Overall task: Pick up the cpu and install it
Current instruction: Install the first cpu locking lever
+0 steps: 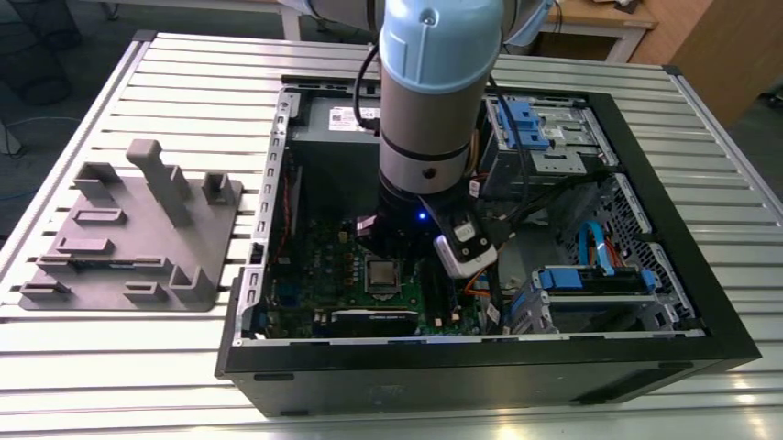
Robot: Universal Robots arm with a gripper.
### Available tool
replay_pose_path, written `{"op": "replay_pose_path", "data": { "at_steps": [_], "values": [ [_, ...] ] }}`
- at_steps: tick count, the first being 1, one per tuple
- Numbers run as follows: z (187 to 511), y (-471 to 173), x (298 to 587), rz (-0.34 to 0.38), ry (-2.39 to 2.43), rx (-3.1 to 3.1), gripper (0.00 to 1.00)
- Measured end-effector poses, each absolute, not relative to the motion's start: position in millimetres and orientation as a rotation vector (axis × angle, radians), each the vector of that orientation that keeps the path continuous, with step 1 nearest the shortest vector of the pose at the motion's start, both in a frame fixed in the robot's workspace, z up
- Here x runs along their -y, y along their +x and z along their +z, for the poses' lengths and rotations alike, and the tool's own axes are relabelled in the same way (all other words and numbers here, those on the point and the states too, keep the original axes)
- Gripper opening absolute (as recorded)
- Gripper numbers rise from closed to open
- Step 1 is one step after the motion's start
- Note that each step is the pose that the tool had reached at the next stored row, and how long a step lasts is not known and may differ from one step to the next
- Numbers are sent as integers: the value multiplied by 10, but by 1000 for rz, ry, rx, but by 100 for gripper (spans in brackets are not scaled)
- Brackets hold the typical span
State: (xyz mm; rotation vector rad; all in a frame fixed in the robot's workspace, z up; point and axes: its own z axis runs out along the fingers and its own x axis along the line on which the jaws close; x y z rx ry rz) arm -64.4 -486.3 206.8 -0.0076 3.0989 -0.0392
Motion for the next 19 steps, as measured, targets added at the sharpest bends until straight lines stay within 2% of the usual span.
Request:
{"op": "replay_pose_path", "data": {
  "at_steps": [19],
  "values": [
    [2067, -644, 4905, -46, -16, -3099, 11]
  ]
}}
